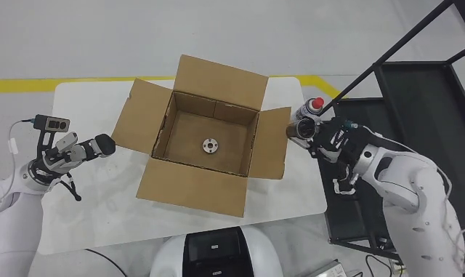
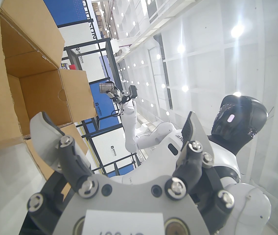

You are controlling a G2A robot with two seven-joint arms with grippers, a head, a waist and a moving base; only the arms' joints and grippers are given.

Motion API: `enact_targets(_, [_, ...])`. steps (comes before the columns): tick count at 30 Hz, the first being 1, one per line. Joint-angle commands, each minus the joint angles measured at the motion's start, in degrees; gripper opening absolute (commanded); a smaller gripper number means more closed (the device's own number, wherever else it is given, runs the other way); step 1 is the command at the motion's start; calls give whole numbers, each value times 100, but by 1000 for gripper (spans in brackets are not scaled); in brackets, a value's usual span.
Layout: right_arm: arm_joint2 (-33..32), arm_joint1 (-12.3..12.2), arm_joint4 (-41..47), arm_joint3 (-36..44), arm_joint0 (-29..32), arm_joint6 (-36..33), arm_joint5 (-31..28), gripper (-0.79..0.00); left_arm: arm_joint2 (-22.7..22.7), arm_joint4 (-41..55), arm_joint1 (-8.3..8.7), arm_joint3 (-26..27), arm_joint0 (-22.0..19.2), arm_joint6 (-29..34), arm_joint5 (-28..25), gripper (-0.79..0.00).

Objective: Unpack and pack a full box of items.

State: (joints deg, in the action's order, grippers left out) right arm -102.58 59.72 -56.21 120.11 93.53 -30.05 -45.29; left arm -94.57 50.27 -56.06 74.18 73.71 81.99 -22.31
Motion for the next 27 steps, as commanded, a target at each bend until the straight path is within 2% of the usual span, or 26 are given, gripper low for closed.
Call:
enact_targets(1, [325, -15, 125, -35, -312, -336, 47, -785, 0, 0, 0, 0, 0, 0, 0, 0])
enact_targets(7, [1390, -19, 471, -250, -1243, -1168, 333, -785, 0, 0, 0, 0, 0, 0, 0, 0])
enact_targets(11, [2233, 38, 612, -707, -1972, -1489, 634, -785, 0, 0, 0, 0, 0, 0, 0, 0])
enact_targets(18, [3326, 209, 558, -1646, -2999, -1303, 1223, -785, 0, 0, 0, 0, 0, 0, 0, 0])
enact_targets(20, [3519, 250, 483, -1868, -3172, -1135, 1294, -785, 0, 0, 0, 0, 0, 0, 0, 0])
enact_targets(27, [3519, 250, 483, -1868, -3172, -1135, 1294, -785, 0, 0, 0, 0, 0, 0, 0, 0])
